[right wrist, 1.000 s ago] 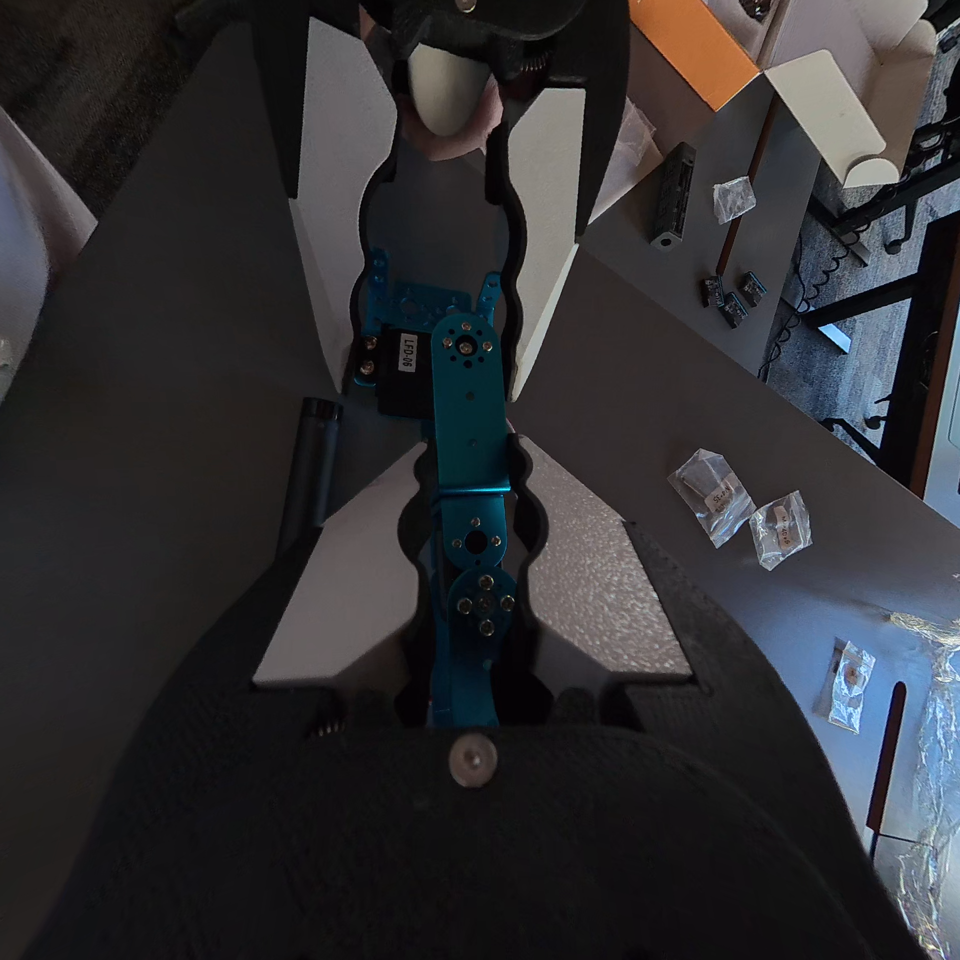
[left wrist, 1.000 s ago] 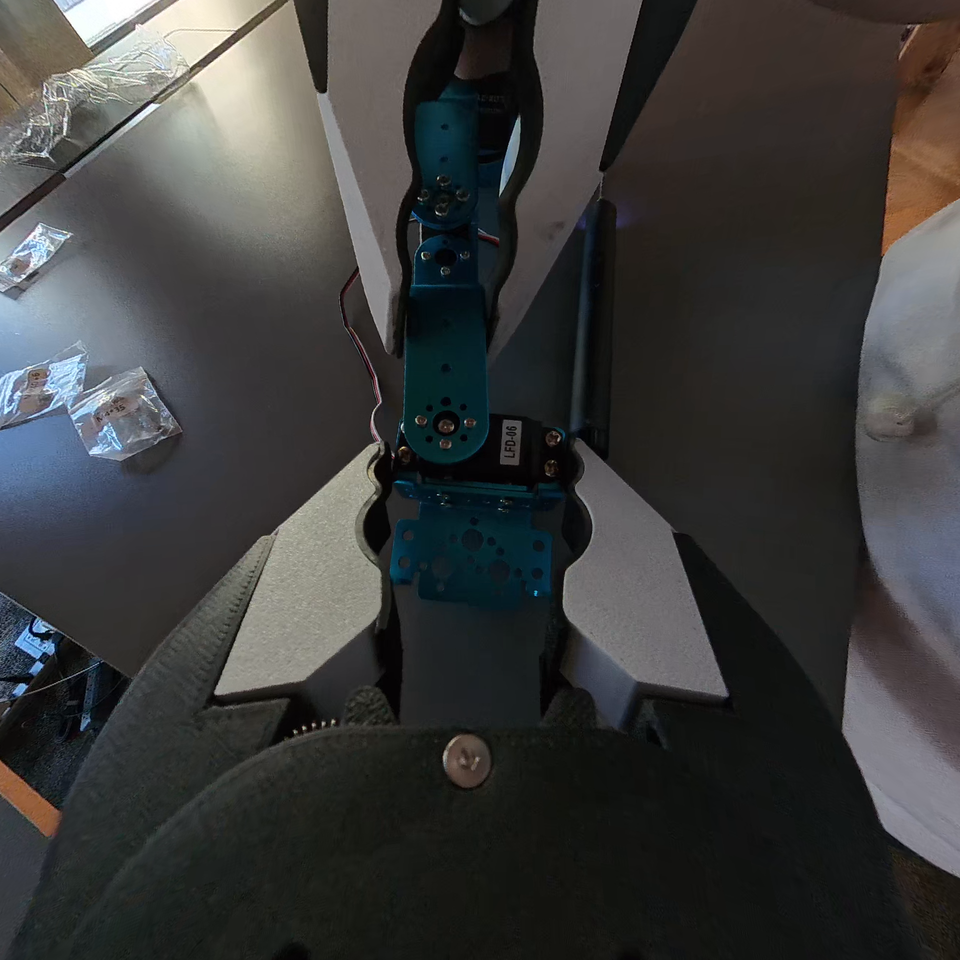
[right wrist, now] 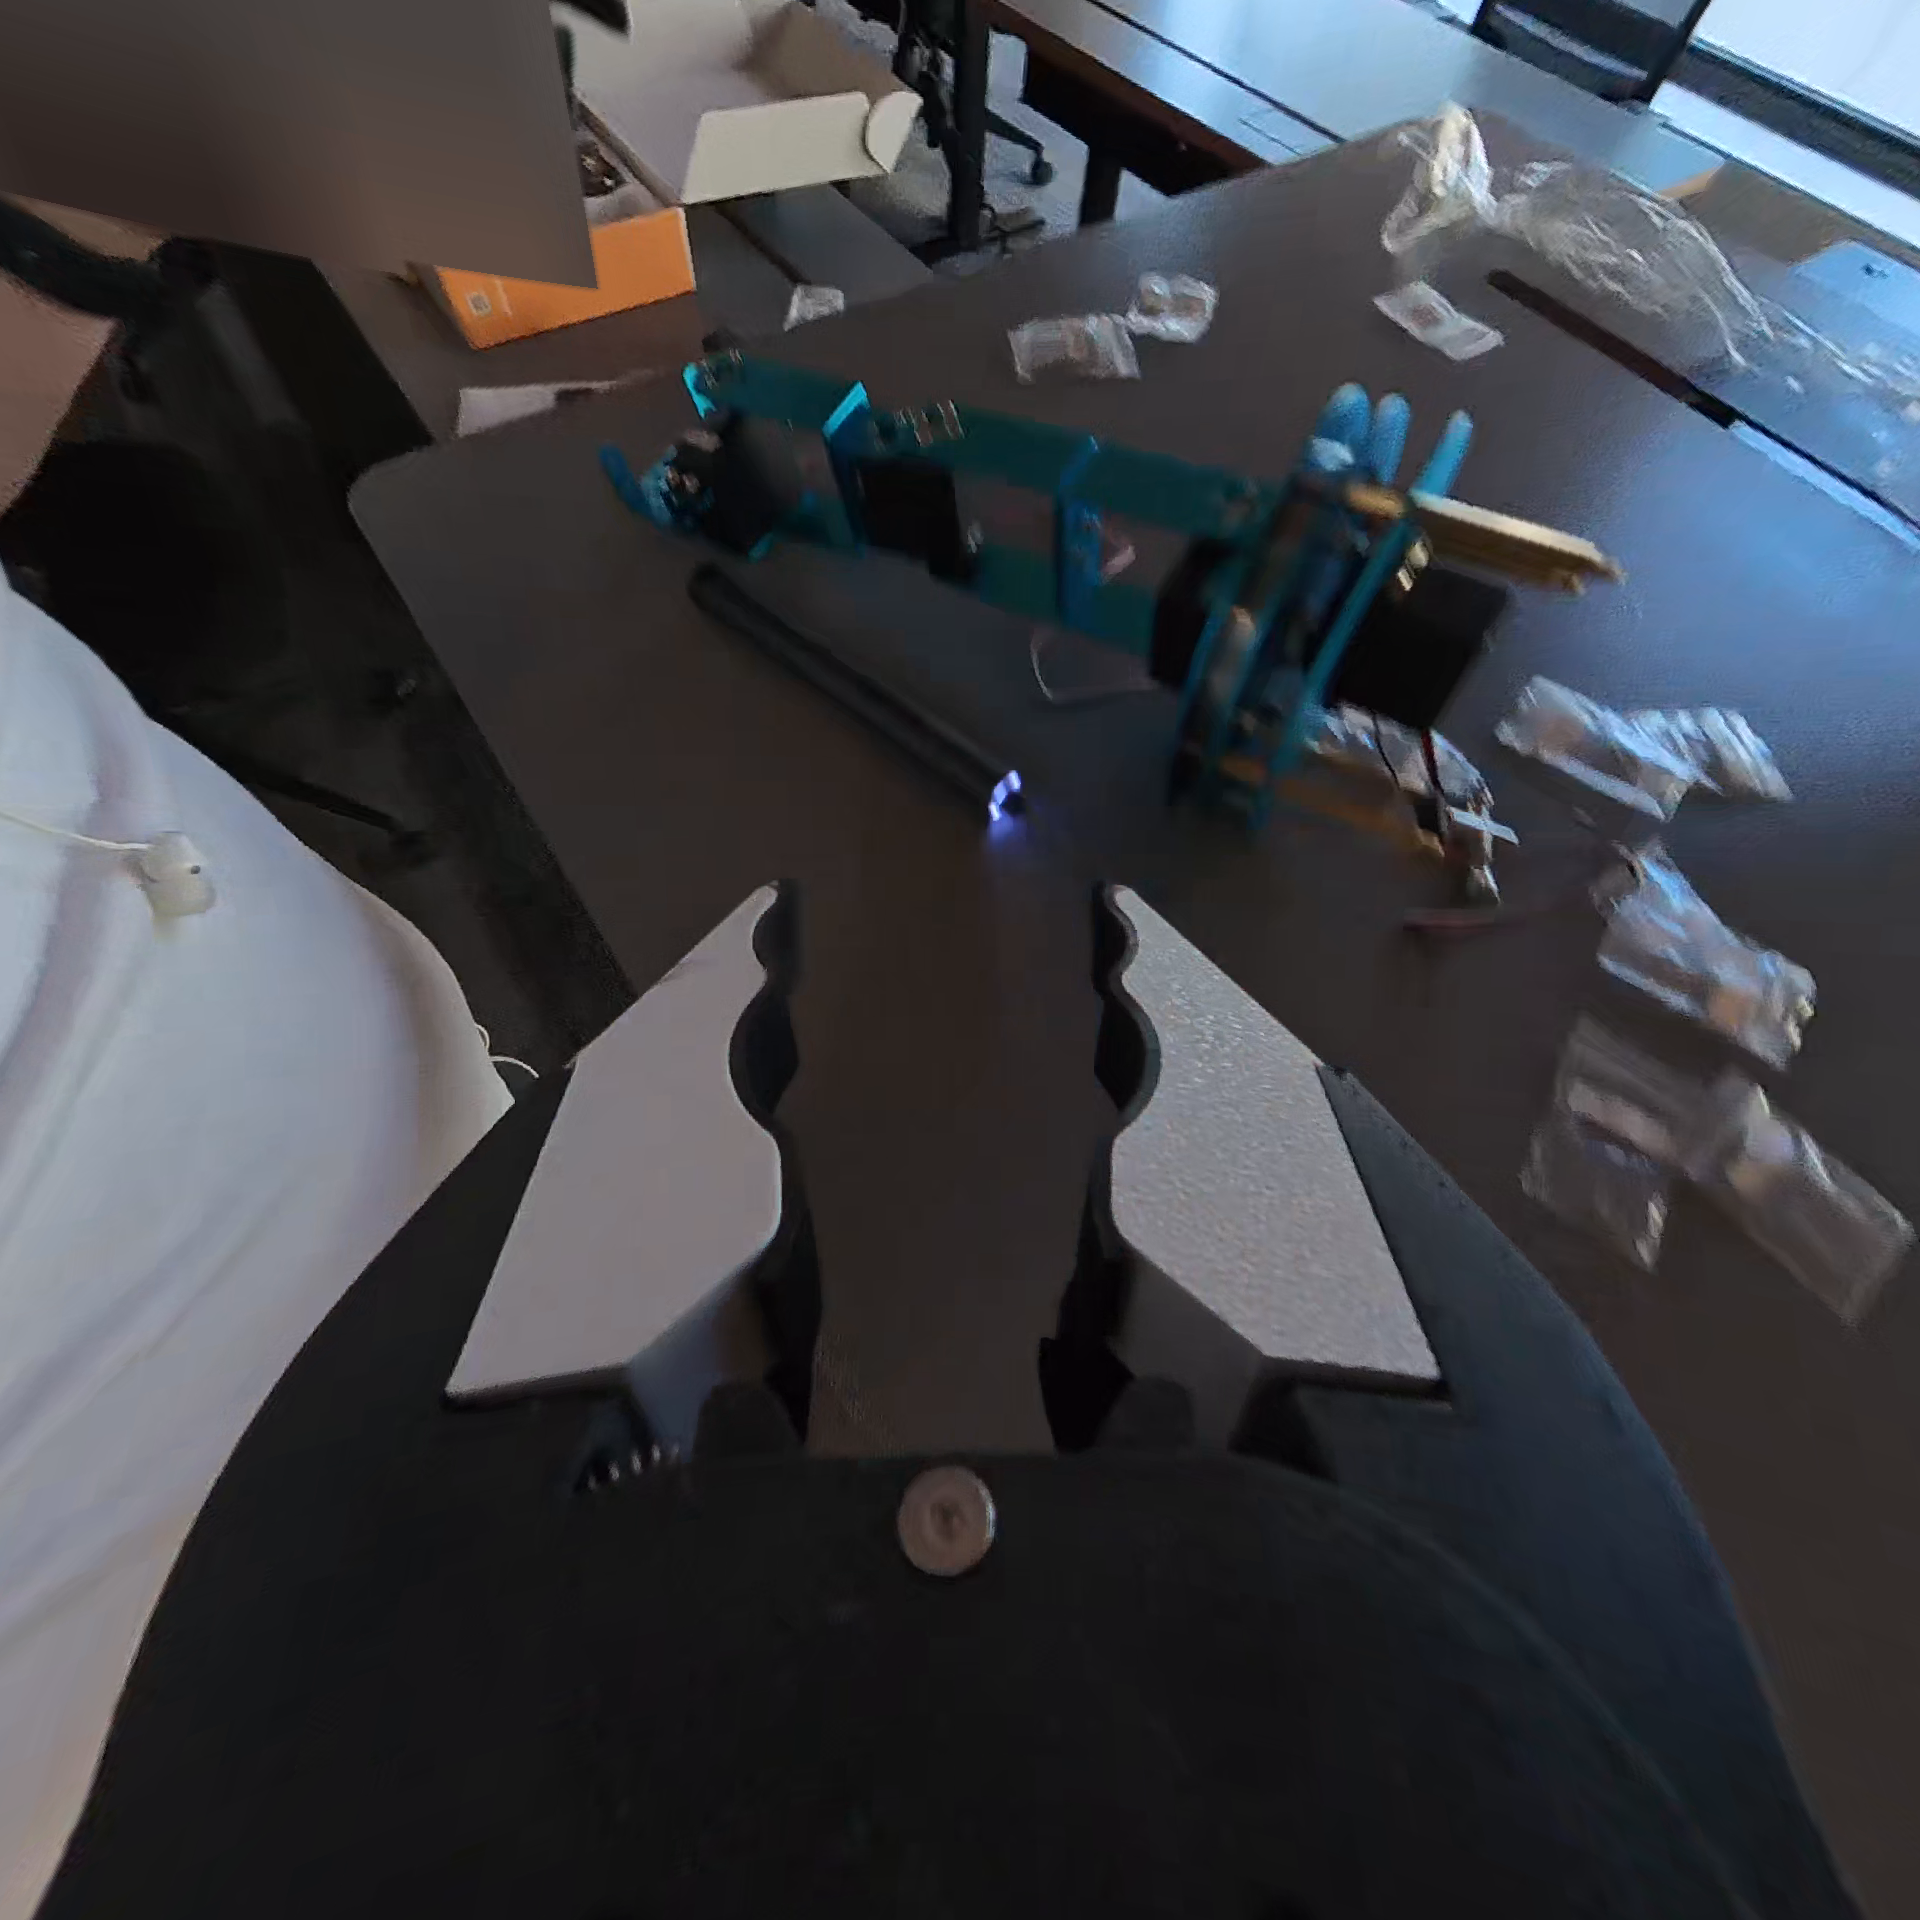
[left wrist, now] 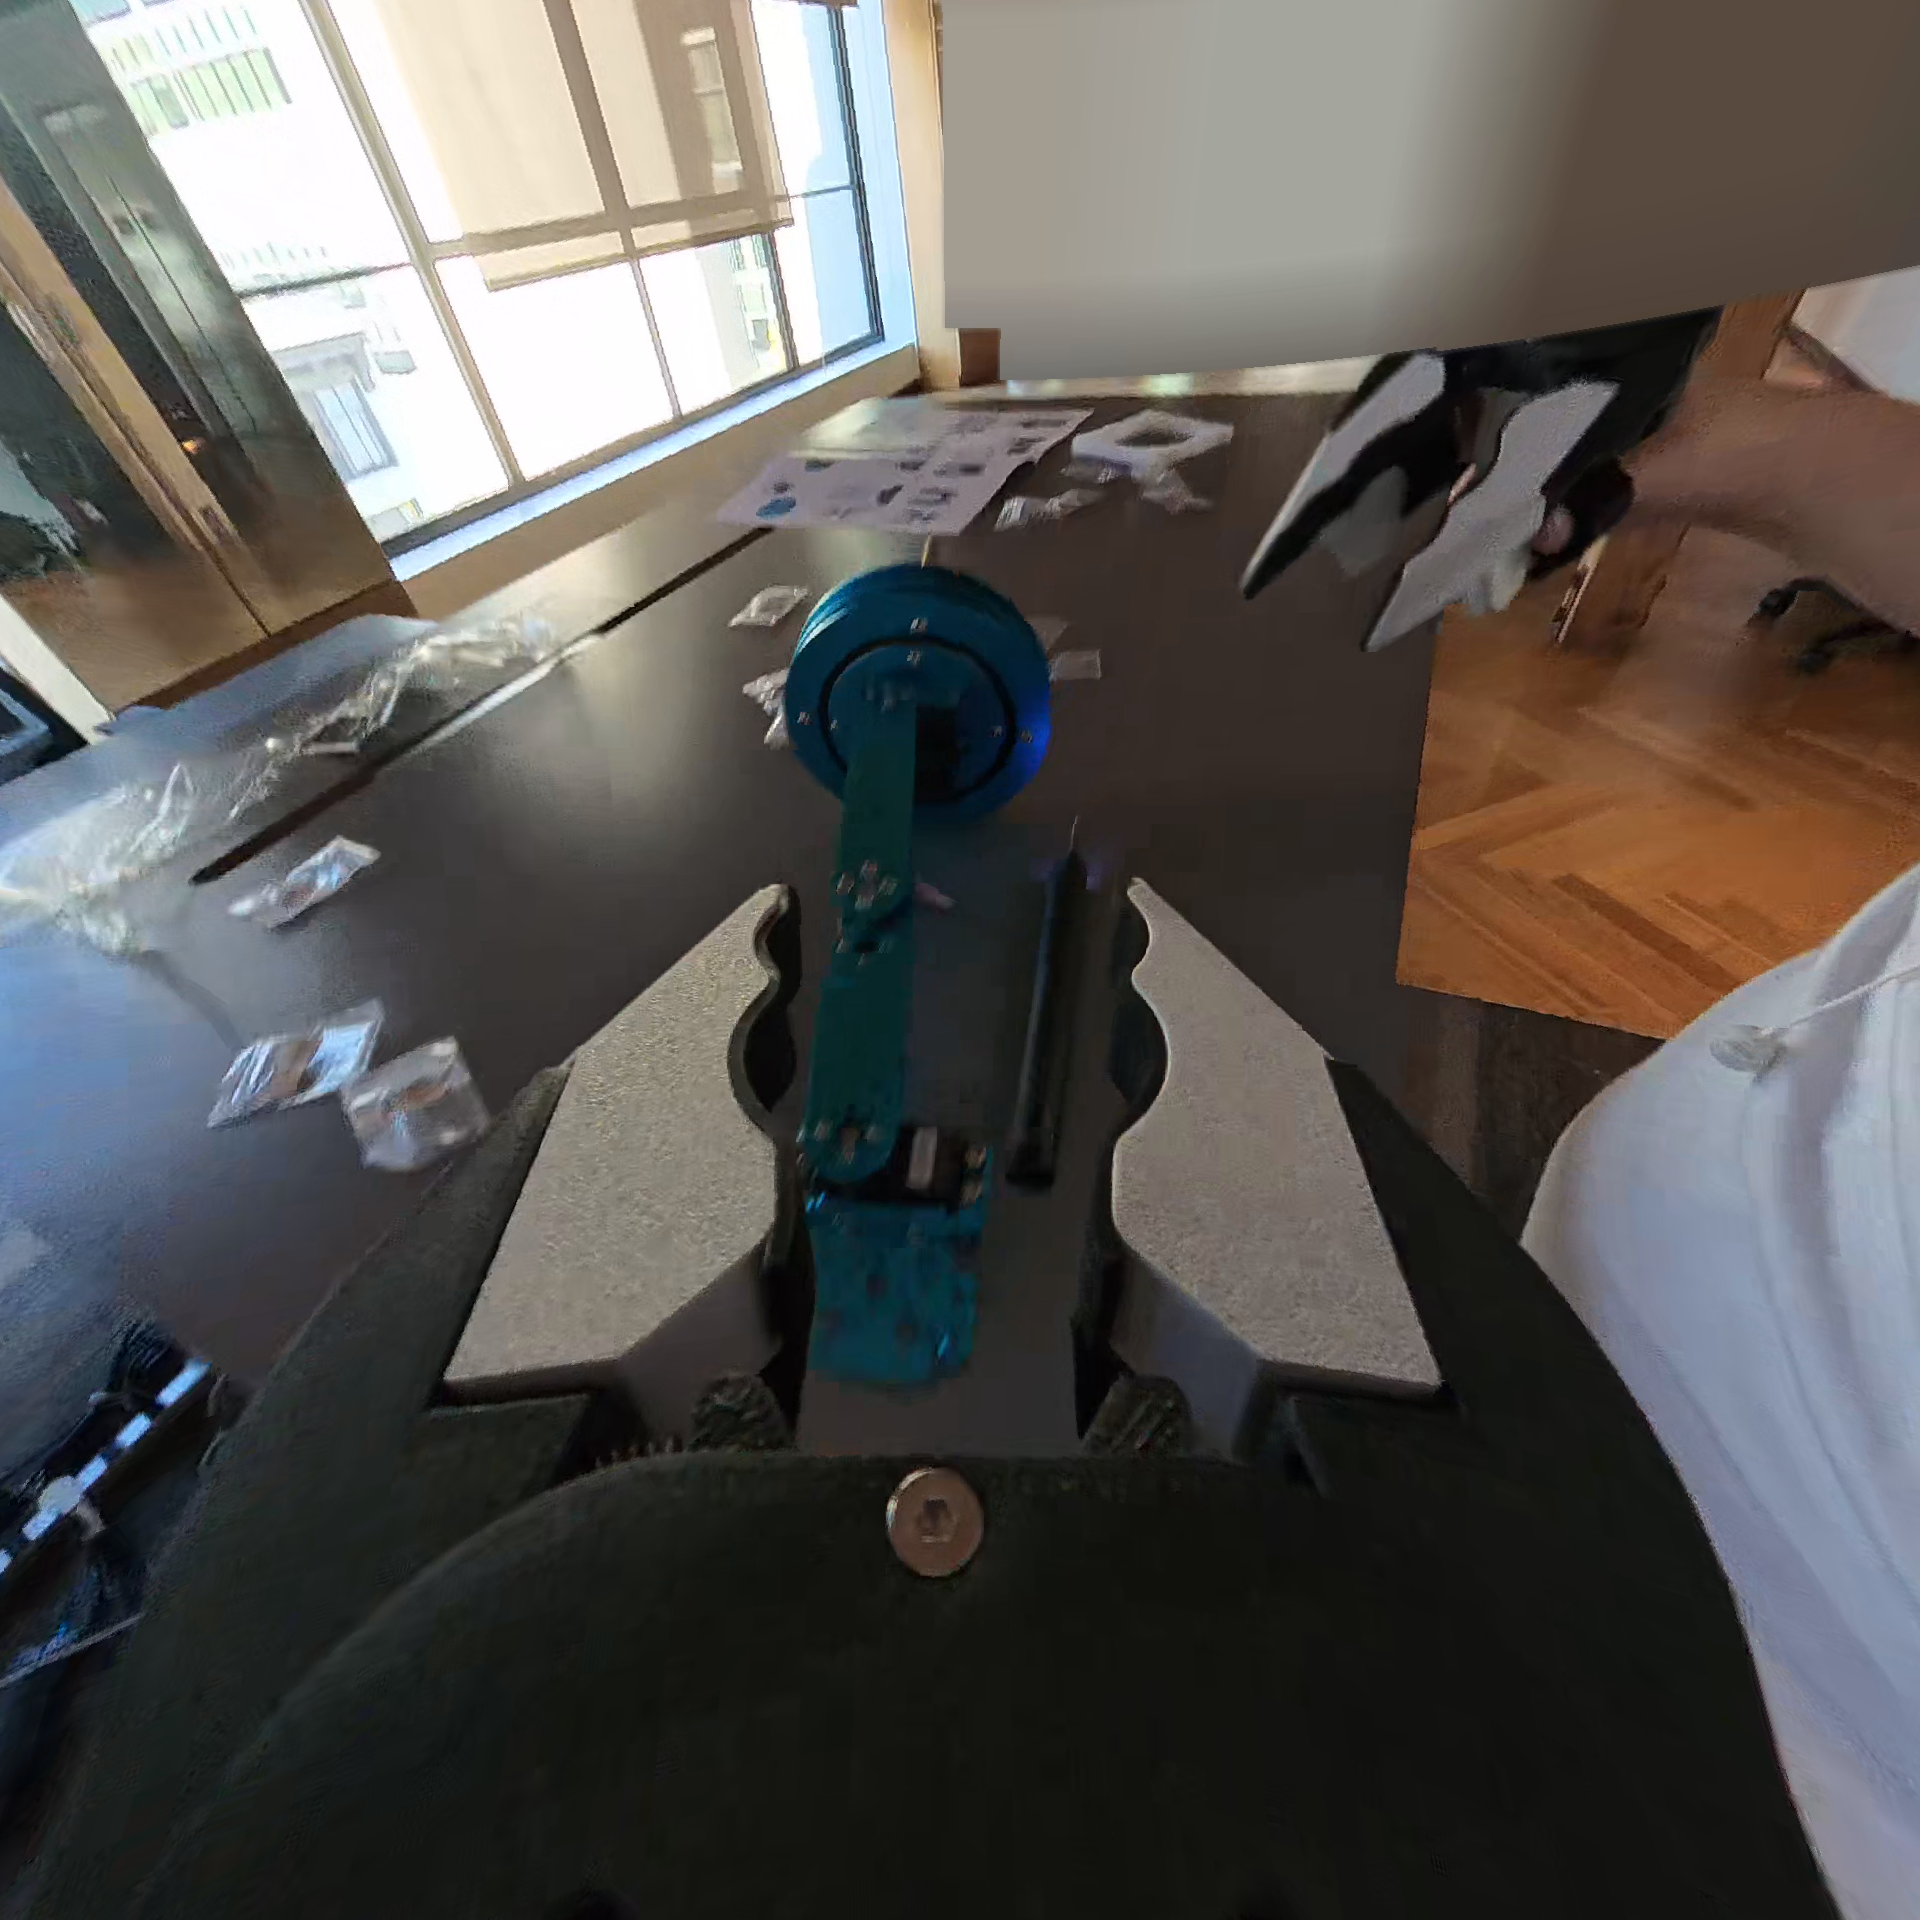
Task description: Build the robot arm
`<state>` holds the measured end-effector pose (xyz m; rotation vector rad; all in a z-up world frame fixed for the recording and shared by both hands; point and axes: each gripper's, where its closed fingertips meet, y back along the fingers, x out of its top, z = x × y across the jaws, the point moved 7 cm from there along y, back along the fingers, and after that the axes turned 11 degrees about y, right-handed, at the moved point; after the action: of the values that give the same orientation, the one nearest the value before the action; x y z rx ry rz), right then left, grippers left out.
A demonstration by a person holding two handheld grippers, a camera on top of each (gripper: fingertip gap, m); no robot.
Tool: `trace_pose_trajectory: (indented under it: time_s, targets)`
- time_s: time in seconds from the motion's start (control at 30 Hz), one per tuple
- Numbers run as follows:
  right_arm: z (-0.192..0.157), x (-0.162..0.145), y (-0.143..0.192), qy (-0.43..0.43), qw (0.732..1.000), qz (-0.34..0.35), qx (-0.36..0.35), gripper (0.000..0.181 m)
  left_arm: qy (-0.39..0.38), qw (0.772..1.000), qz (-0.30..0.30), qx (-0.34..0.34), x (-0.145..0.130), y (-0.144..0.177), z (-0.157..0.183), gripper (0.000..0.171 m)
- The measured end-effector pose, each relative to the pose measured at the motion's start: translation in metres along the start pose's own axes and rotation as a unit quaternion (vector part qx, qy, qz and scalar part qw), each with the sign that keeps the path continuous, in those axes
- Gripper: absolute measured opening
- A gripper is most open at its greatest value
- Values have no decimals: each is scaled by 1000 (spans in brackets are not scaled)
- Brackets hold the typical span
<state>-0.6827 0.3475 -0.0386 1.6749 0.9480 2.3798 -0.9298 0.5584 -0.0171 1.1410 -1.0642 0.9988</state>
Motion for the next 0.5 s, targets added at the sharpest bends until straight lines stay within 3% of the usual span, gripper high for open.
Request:
trace_pose_trajectory:
  time_s: [0.17, 0.23, 0.3, 0.4, 0.5]
  targets:
    - [7, -45, 71, 30, 999, -4, -9, 49, 14, 996, 75, -53, 38, -67, 70, 50]
    - [10, -57, 105, 52, 998, 44, -10, 30, -3, 993, 107, -45, 49, -101, 97, 42]
    - [10, -62, 123, 43, 994, 93, 47, 23, -19, 986, 163, -6, 68, -127, 116, 32]
    - [17, -57, 97, 110, 983, 41, 142, 30, -19, 962, 272, 16, 104, -127, 144, 26]
    - [20, -21, 31, 206, 955, 11, 211, 32, -27, 947, 304, 96, 119, -96, 161, 27]
